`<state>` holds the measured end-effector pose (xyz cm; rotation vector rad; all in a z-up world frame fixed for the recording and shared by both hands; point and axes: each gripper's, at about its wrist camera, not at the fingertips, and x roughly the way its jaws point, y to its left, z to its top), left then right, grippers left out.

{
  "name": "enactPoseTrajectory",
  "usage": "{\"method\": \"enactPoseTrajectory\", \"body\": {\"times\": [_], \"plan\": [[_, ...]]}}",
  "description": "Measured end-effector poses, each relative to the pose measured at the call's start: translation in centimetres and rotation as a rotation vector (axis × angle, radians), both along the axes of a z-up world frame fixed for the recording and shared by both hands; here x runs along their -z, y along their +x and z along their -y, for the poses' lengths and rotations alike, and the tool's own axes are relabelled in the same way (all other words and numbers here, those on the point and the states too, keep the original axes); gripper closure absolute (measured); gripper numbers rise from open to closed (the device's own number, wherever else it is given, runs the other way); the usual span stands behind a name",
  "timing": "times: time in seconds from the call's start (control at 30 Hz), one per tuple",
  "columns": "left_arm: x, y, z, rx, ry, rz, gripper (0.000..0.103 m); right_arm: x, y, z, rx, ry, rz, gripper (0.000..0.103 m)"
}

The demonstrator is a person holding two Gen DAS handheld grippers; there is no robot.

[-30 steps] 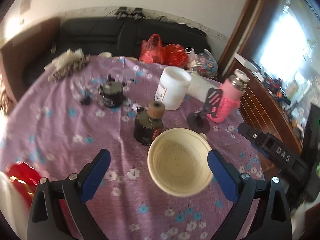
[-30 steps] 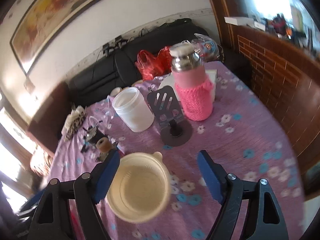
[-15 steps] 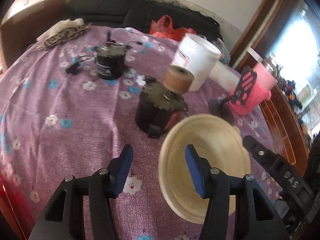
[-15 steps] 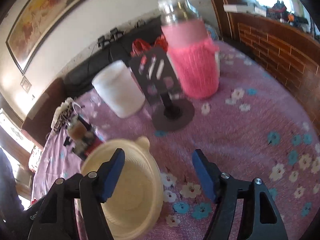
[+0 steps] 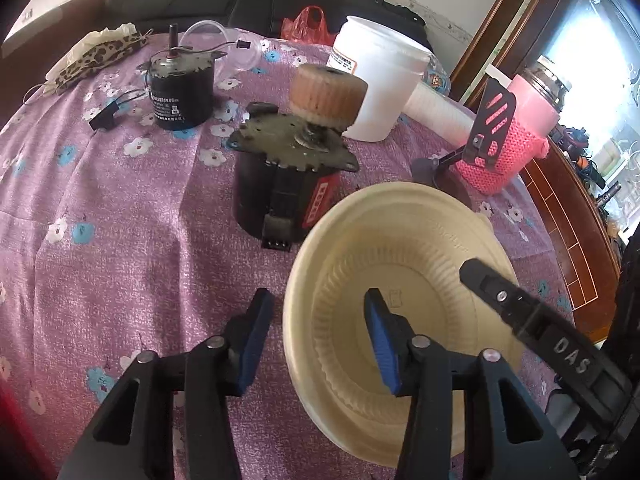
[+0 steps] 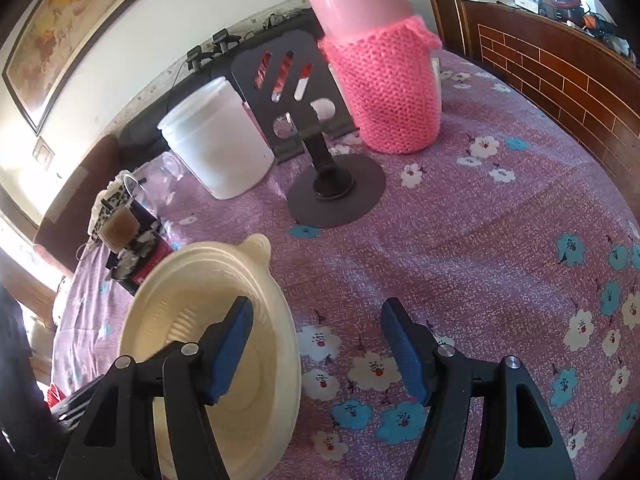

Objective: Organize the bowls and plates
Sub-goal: 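Grasp the rim of the beige plastic bowl with the right tool, then lift and carry the beige bowl with the right tool toward the stack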

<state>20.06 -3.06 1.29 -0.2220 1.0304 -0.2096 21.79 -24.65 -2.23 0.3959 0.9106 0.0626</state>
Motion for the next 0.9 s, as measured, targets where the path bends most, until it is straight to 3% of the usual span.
{"method": "enactPoseTrajectory", "body": {"times": [0.1, 0.47, 0.6, 0.9], "plan": [[0.1, 0.0, -0.2, 0.001, -0.005, -0.004, 0.074, 0.2, 0.1, -0.8, -0.019, -0.027, -0.005, 0.051], [-0.1, -0.2, 0.4, 0.037, -0.008, -0.003, 0.089, 0.2, -0.2, -1.2, -0.019, -0.045, -0.002, 0.051], [-0.5, -0.6, 0.8, 0.048, -0.012, 0.012, 0.089, 0.2, -0.2, -1.2, -0.024, -0.027, -0.009, 0.053], [-0.6, -0.8, 0.9, 0.047, 0.006, 0.025, 0.089, 0.1, -0.4, -1.2, -0.024, -0.003, -0.009, 0.073]]}}
